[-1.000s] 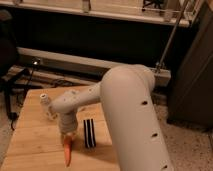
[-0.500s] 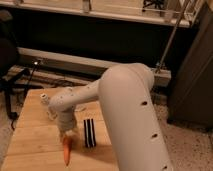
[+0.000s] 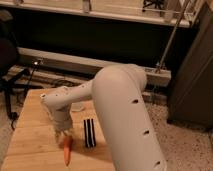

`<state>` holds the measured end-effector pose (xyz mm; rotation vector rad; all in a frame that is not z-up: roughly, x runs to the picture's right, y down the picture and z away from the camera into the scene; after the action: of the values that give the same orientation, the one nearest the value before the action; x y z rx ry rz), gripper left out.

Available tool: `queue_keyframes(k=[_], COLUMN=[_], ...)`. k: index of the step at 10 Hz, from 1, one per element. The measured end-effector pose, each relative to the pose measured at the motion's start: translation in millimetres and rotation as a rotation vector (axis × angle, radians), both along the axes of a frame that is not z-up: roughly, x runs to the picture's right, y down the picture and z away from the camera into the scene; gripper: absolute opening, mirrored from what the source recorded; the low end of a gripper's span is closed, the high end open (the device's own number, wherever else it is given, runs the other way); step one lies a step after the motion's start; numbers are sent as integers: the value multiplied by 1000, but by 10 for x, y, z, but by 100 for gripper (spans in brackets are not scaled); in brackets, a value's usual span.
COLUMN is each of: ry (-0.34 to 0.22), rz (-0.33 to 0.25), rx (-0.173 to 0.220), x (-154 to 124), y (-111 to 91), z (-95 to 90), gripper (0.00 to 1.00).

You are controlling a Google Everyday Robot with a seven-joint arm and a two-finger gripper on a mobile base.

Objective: Place the pepper on the white sponge

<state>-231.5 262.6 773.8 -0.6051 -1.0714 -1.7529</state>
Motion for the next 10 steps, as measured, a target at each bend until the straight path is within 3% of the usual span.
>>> queue_keyframes(k=[3, 7, 10], ry=[-9, 14, 29], rz=[18, 22, 10], rx=[-61, -103, -109], x=[-168, -129, -56], y=[166, 237, 204], z=[-75, -63, -19], gripper=[59, 59, 32])
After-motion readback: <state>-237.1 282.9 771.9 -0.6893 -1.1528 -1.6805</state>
